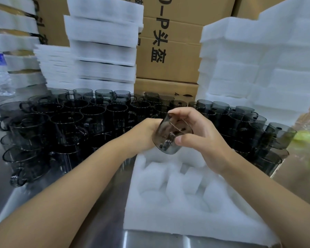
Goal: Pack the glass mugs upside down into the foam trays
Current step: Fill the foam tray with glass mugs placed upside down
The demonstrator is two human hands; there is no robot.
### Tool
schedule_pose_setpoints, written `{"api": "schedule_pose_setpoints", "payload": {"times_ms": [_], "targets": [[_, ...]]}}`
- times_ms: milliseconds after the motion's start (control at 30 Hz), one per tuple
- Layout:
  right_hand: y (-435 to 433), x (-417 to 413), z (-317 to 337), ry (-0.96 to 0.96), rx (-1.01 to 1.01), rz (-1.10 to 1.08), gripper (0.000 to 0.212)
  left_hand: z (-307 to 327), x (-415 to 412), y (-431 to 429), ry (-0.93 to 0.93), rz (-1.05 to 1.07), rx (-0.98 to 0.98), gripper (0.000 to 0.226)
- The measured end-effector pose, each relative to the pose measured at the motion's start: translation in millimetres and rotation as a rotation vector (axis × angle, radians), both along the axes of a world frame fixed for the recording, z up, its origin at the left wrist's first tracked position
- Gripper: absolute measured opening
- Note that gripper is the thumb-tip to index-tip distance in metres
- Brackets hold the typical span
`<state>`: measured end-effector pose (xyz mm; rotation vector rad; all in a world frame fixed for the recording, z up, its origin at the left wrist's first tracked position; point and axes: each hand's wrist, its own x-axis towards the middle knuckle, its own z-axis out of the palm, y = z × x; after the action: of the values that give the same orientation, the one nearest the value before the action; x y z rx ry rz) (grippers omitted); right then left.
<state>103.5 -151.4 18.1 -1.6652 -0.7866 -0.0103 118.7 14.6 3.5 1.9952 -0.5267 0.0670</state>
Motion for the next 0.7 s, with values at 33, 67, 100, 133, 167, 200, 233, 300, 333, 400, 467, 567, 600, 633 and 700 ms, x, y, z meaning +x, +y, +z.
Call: {"api": "schedule_pose_setpoints", "payload": {"times_ms": [33, 67, 100, 133, 167, 200, 233, 300, 333, 400, 467, 567, 600, 633, 700], "targets": [[-0.1, -0.6, 0.2, -0.008, -0.002, 0.002, 0.045, -0.3, 1.1, -0.3, 0.044, 0.04, -0.12, 0.019], [0.0, -1.2, 0.0, -0.028, -0.023, -0.01, 0.045, -0.7, 3.4, -0.4, 0.117, 0.097, -0.257, 0.021], [0.8, -1.8, -0.8, -0.057, -0.064, -0.033, 0.044, -0.7, 5.7, -0.9, 0.191, 0.139, -0.376, 0.026], [1.9, -2.8, -1.5, -0.087, -0.114, -0.064, 0.045, -0.5, 8.1, -0.6, 0.233, 0.169, -0.445, 0.031], [3.2, -3.7, -2.0, -0.112, -0.163, -0.094, 0.046, 0.1, 9.9, -0.2, 0.25, 0.191, -0.482, 0.033], [4.2, -4.5, -2.1, -0.131, -0.203, -0.114, 0.048, 1.2, 11.1, 0.4, 0.261, 0.208, -0.504, 0.035], [4.8, -4.9, -2.1, -0.142, -0.234, -0.122, 0.05, 2.9, 11.1, 1.3, 0.275, 0.217, -0.519, 0.034], [5.0, -4.6, -2.3, -0.142, -0.283, -0.11, 0.053, 6.7, 9.3, 2.6, 0.288, 0.208, -0.502, 0.027], [5.0, -4.2, -2.4, -0.138, -0.304, -0.099, 0.054, 8.4, 8.4, 4.0, 0.282, 0.186, -0.451, 0.024], [5.1, -4.1, -1.9, -0.143, -0.339, -0.084, 0.056, 12.7, 5.4, 8.1, 0.272, 0.134, -0.308, 0.022], [5.1, -3.9, -1.5, -0.146, -0.379, -0.069, 0.056, 17.2, 2.4, 14.1, 0.276, 0.135, -0.166, 0.023], [5.2, -1.9, -1.2, -0.13, -0.431, -0.046, 0.053, 24.1, -1.2, 24.5, 0.296, 0.157, -0.017, 0.022], [5.1, -0.8, -1.4, -0.125, -0.438, -0.047, 0.051, 26.5, -2.9, 27.6, 0.313, 0.137, 0.023, 0.023], [5.1, 0.6, -1.8, -0.121, -0.446, -0.049, 0.049, 28.6, -4.7, 30.8, 0.326, 0.106, 0.074, 0.025], [5.3, 2.6, -2.9, -0.104, -0.478, -0.05, 0.046, 31.9, -7.4, 37.0, 0.339, 0.026, 0.172, 0.028]]}}
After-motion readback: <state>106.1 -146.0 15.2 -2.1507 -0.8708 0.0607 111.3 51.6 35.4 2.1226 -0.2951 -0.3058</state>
